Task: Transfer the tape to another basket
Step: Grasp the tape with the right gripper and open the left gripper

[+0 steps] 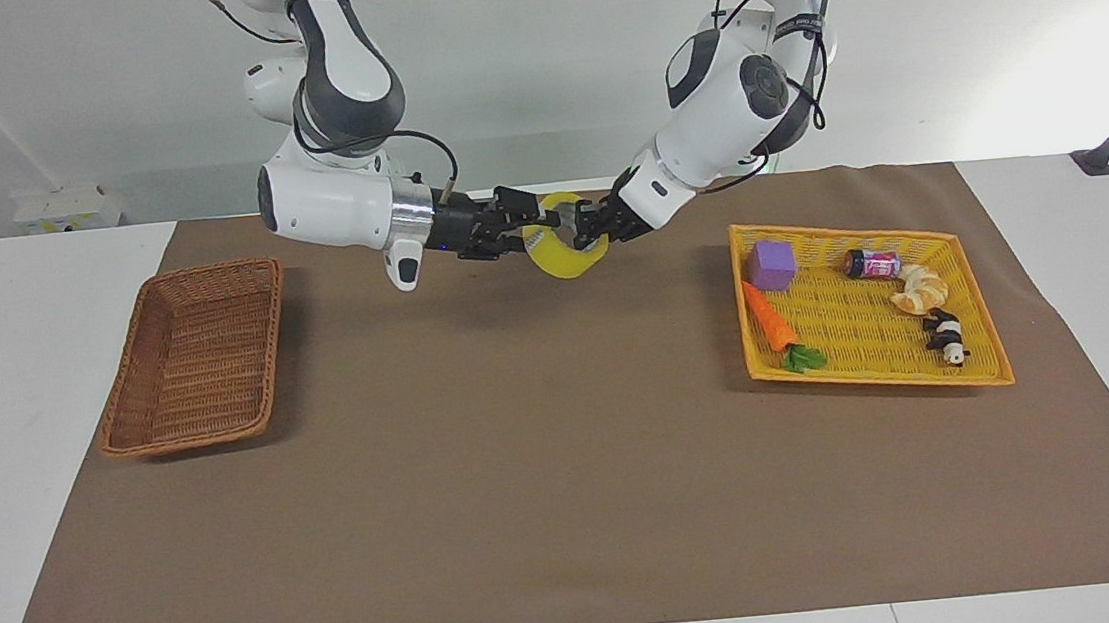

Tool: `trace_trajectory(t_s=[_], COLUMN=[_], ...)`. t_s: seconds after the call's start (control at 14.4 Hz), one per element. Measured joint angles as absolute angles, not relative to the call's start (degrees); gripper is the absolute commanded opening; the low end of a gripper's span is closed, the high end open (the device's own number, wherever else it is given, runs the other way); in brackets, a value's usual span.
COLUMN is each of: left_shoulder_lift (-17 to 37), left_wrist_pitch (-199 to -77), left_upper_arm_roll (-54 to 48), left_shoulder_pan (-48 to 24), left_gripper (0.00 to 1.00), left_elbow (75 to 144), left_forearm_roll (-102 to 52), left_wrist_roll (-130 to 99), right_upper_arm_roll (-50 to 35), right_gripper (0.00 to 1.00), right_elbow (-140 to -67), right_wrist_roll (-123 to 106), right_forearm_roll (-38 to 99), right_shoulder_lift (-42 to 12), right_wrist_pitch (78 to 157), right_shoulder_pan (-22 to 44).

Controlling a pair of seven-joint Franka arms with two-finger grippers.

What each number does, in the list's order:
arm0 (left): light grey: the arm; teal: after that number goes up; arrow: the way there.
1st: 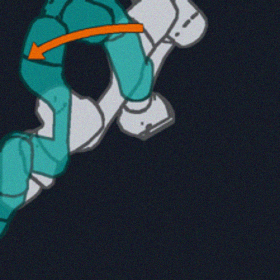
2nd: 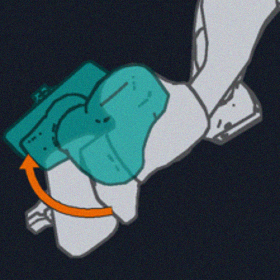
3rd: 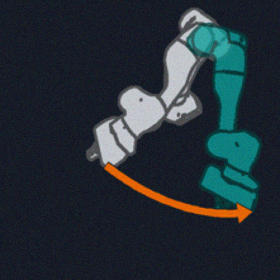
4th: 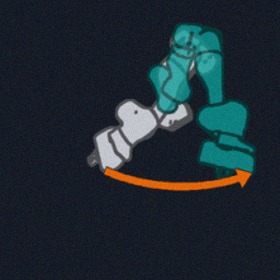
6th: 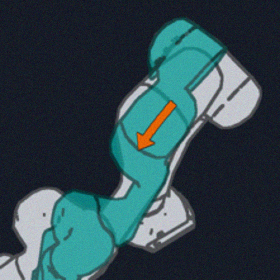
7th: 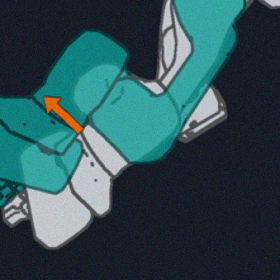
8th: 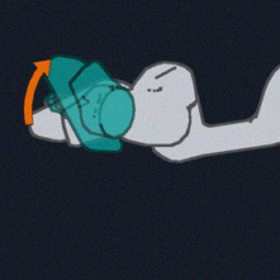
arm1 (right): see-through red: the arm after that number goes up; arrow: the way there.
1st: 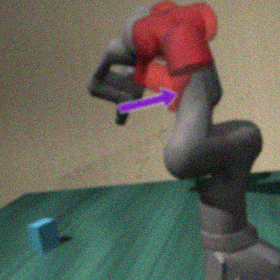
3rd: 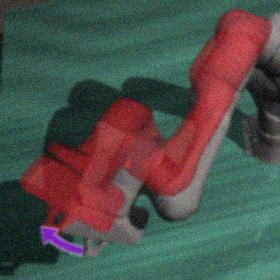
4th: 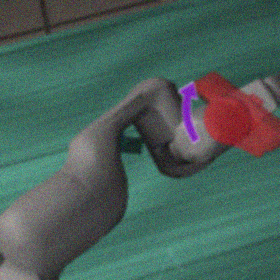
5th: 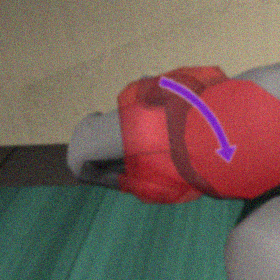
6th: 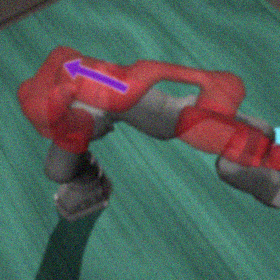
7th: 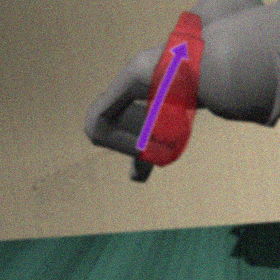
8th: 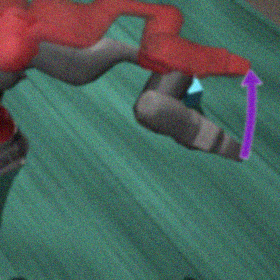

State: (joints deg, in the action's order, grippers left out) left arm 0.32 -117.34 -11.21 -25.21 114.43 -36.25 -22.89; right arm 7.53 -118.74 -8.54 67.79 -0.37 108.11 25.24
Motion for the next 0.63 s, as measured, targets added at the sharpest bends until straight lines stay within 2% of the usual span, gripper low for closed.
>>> trace_trajectory(t_s=[0.07, 0.21, 0.56, 0.63], left_shoulder_lift=[0.27, 0.26, 0.22, 0.22], left_wrist_pitch=[-117.34, -117.32, -117.36, -117.36], left_upper_arm_roll=[-11.19, -11.27, -11.59, -11.6], left_shoulder_pan=[-25.21, -25.24, -25.31, -25.31], left_gripper=[0.01, 0.01, 0.02, 0.05], left_elbow=[114.44, 114.55, 114.79, 114.79], left_forearm_roll=[-36.24, -36.21, -36.21, -36.21], left_wrist_roll=[-22.89, -22.89, -22.89, -22.89], right_upper_arm_roll=[7.54, 7.52, 7.42, 7.42], right_gripper=[0.17, 0.01, 0.0, 0.0], right_elbow=[-118.9, -118.99, -118.97, -118.97], right_wrist_roll=[-8.73, -9.62, -9.72, -9.78], right_forearm_roll=[67.6, 67.09, 65.14, 65.13], right_shoulder_lift=[-0.32, -0.18, 0.27, 0.27], right_wrist_pitch=[107.99, 107.89, 107.81, 107.79], right_shoulder_pan=[25.24, 25.26, 25.34, 25.33])
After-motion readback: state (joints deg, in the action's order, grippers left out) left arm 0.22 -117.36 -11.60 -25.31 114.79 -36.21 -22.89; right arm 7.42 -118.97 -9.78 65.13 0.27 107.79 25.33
